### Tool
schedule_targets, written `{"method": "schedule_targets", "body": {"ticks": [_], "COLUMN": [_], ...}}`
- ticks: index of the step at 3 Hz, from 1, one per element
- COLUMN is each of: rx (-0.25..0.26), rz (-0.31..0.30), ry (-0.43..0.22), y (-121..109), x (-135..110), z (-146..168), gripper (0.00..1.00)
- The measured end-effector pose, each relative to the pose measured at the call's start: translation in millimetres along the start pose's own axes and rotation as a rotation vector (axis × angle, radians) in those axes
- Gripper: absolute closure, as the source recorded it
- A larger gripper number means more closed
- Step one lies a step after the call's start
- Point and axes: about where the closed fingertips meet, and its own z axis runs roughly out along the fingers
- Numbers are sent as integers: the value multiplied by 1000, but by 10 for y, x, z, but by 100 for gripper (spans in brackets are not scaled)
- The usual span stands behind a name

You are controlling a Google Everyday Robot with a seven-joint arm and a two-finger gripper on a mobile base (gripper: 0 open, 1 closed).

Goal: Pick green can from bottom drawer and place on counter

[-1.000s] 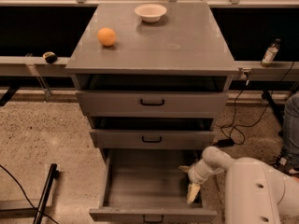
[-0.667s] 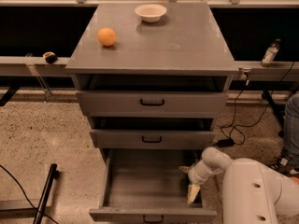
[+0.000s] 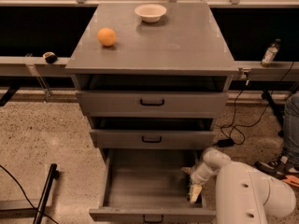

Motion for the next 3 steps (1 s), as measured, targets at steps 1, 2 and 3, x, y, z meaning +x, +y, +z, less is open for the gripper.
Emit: {"method": "schedule_targets", "body": {"ticks": [1,2,3], "rx": [7,12,12], "rz": [14,28,45], "ry": [12,32,47], "y": [7,23,38], "x": [74,140,208], "z": [54,112,156], "gripper": [0,0,0]}}
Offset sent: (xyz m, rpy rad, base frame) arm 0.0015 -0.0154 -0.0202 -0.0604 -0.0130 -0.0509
